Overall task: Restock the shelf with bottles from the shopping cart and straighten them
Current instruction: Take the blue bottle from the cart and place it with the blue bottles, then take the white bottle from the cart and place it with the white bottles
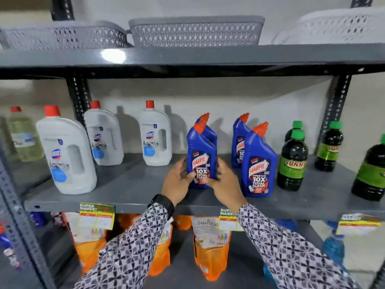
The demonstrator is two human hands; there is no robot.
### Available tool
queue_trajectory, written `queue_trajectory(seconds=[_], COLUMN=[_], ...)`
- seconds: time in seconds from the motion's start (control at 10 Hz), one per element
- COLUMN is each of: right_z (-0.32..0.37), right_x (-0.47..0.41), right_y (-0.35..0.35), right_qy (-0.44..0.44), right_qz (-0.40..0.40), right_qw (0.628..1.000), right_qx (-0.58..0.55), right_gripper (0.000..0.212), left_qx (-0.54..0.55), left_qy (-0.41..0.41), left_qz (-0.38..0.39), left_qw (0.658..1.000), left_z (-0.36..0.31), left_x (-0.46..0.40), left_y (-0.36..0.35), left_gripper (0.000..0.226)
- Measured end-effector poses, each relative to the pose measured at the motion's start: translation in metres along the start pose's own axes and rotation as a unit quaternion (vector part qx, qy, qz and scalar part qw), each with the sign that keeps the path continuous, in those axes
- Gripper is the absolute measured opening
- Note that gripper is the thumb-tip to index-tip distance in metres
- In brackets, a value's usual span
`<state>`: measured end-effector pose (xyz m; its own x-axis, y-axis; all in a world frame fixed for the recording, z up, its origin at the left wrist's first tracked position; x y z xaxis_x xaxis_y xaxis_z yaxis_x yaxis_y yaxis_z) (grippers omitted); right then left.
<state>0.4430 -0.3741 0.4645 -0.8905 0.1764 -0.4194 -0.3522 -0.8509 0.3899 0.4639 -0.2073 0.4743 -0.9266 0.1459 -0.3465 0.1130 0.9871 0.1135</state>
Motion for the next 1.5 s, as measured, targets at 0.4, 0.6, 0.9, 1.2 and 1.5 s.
queue_trajectory(seconds=[0.4,0.6,0.9,1.2,1.5], right_z=[0.03,-0.056,-0.203,-0.293,-0.304], right_x=[0.161,0.297,0.508,0.612,0.624], right_y=[-0.152,-0.384,-0.589,-0.655,-0.666], right_qy=[0.139,0.061,0.013,-0.01,-0.009], right_qz=[0.147,0.432,0.719,0.707,0.662], right_qw=[0.979,0.898,0.612,0.549,0.571], right_qx=[0.01,0.064,0.329,0.446,0.485], right_gripper=[0.035,0.034,0.029,0.029,0.029], left_qx=[0.011,0.013,-0.043,0.049,0.027], left_qy=[0.005,0.255,0.671,0.732,0.734], left_qz=[-0.276,-0.383,-0.331,-0.31,-0.312], left_qw=[0.961,0.888,0.662,0.605,0.602], left_z=[0.095,0.287,0.492,0.587,0.596], left_x=[0.243,0.407,0.644,0.694,0.704], left_y=[0.162,0.25,0.308,0.271,0.281], left_gripper=[0.021,0.025,0.038,0.038,0.017])
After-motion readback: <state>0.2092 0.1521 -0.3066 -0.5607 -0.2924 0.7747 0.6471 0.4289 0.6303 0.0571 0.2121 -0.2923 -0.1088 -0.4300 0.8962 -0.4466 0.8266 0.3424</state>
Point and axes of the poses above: each hand's wrist, its own x-axis away from the middle knuckle, its own y-axis out of the back of the hand, z = x × y, the point moved 8 cm from there along -x, towards the middle knuckle, and after that the axes turned 7 degrees about x, right-handed, at the moved point
